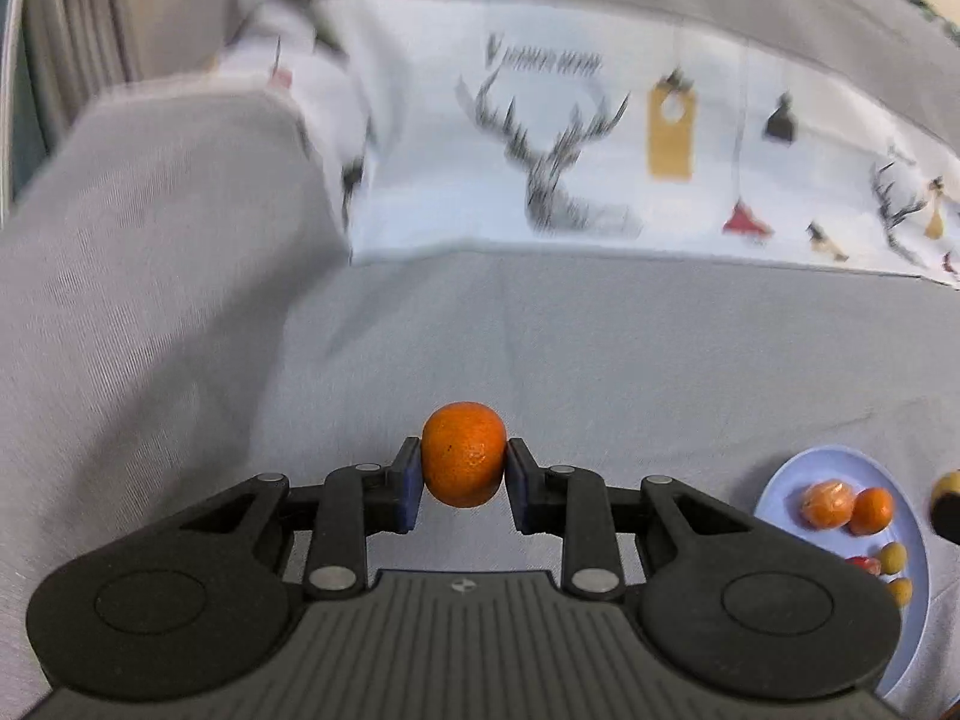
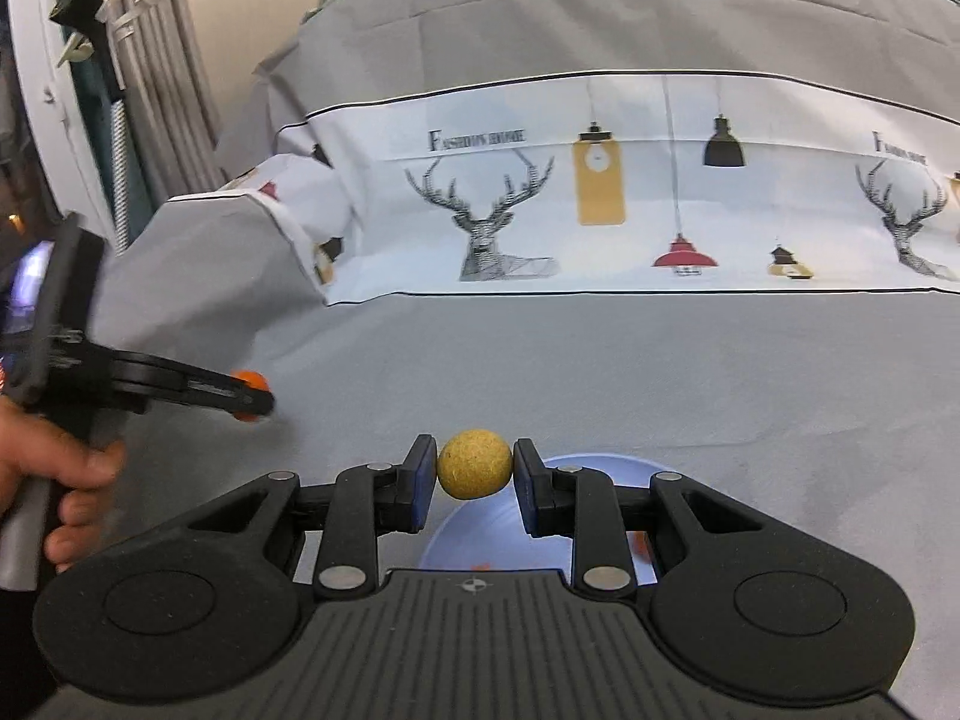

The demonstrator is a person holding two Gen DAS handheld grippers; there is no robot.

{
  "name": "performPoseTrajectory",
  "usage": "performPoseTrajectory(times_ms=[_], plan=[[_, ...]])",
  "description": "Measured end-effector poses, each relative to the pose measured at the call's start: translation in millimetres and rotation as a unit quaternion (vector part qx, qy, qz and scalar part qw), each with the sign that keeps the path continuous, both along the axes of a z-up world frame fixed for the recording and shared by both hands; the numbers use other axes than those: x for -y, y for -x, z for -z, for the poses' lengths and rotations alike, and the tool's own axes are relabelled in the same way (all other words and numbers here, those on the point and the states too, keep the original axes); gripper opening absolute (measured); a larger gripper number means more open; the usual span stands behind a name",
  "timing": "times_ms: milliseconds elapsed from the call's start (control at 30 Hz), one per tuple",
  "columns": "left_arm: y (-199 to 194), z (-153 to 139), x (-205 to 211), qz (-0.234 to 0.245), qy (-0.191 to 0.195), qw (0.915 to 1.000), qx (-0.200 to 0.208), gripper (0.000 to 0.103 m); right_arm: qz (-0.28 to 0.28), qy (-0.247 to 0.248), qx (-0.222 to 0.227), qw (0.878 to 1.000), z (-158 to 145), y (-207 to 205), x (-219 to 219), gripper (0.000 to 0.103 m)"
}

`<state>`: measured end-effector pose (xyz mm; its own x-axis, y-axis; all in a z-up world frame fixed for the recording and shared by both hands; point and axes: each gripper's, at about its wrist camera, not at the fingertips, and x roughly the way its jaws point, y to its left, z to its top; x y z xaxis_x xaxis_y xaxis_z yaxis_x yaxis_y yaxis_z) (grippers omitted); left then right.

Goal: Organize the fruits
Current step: 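Carry the mandarin and yellow fruit over the blue plate with both grippers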

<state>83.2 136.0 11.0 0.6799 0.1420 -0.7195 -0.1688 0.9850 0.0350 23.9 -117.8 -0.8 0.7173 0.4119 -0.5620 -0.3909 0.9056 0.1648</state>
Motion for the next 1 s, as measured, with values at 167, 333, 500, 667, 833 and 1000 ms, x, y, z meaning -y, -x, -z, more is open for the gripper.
performPoseTrajectory(times_ms=[167,333,500,667,833,1000], plan=[[14.3,-18.7,19.5,-0.003,0.030,0.9992,0.027,0.032,0.016,-0.005,0.003,1.000,1.7,-5.4,4.1,0.029],[25.1,-17.1,47.3,0.027,0.065,0.9970,0.033,0.032,0.033,-0.001,0.002,0.999,3.9,-9.0,9.8,0.029],[15.0,0.7,50.6,0.046,0.080,0.9956,0.014,0.032,0.050,0.002,0.001,0.999,6.3,-13.3,18.7,0.029],[-0.4,15.3,38.2,0.029,0.102,0.9943,-0.009,0.032,0.082,-0.002,-0.001,0.997,5.7,-19.4,31.9,0.029],[-3.1,15.5,43.8,0.045,0.101,0.9938,-0.005,0.032,0.101,0.000,-0.006,0.995,9.1,-23.5,36.0,0.029],[-1.3,14.7,53.5,0.069,0.099,0.9927,0.002,0.032,0.101,0.002,-0.008,0.995,10.3,-24.3,35.1,0.029]])
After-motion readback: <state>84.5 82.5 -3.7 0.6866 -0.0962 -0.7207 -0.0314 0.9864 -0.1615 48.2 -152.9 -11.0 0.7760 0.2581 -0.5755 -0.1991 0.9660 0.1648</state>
